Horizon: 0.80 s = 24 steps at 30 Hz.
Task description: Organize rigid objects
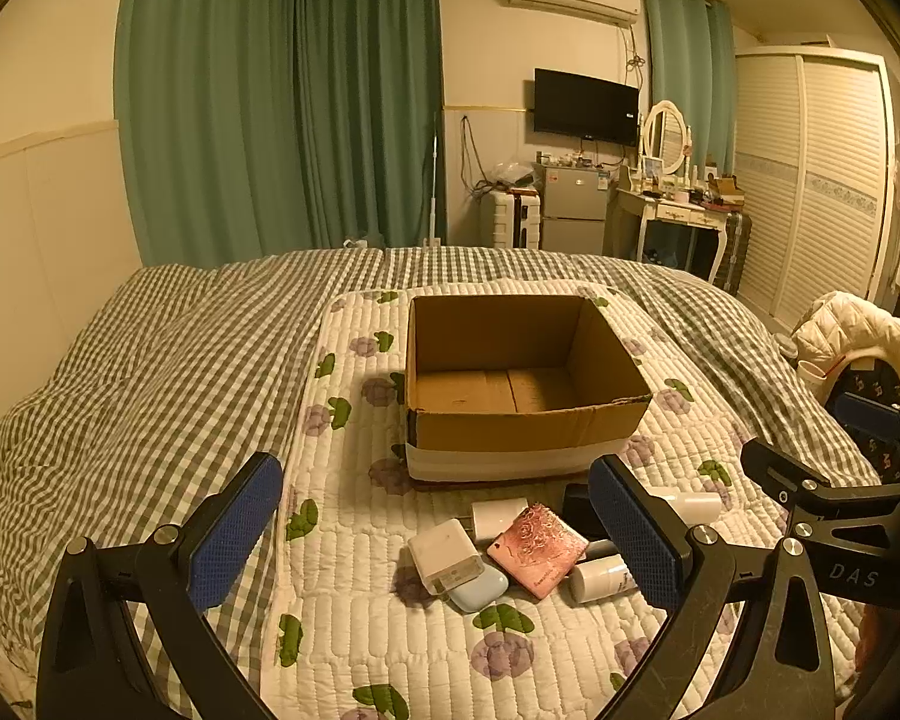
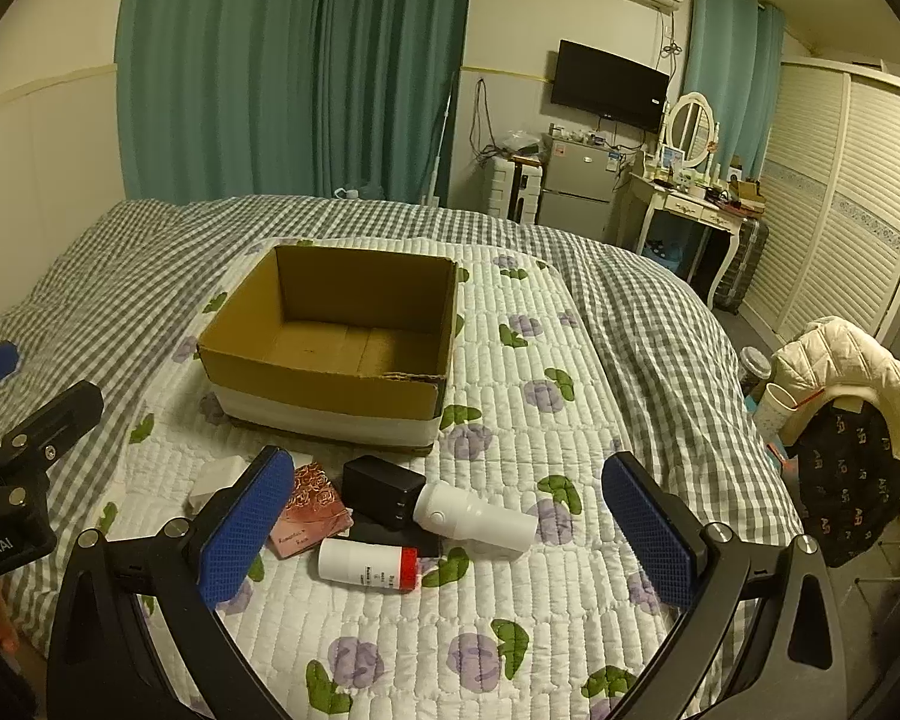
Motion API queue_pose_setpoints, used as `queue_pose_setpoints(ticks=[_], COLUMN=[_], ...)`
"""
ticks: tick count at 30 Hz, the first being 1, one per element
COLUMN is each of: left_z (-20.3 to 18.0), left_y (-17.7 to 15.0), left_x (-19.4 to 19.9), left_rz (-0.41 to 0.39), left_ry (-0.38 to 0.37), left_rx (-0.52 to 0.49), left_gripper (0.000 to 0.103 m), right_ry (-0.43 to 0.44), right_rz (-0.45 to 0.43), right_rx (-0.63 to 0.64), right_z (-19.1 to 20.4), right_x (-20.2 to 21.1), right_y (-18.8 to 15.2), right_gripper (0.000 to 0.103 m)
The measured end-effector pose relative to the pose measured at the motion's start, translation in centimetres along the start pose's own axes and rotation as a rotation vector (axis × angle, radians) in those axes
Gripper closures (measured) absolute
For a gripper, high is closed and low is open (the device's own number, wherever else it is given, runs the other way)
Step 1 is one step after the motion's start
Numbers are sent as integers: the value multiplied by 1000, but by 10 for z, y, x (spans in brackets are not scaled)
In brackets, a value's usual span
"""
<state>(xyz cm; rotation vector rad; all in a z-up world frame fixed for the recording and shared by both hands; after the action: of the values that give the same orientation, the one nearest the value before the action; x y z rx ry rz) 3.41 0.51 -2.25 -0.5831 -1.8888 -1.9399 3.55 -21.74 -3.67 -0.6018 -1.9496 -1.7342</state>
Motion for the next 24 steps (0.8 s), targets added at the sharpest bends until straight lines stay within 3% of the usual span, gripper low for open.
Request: queue_pose_setpoints(ticks=[24], left_z=[0], left_y=[-5], left_x=[-4], left_rz=[12], left_ry=[5], left_rx=[3], left_gripper=[0], right_ry=[2], right_rz=[18], right_rx=[14], right_z=[2], right_x=[-4], right_y=[-1], right_gripper=[0])
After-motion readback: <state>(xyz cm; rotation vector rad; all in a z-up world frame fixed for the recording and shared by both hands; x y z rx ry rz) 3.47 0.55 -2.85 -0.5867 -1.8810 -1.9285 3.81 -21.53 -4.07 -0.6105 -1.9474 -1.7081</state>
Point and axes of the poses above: each gripper's, at about its wrist camera, not at the fingertips, and x roughly against the way its jaws point, z to its left, y to its top, the point moved 4 cm from there along -x, roughly the way its jaws point, and after that the axes turned 1 degree about x, right-handed, at the moved point
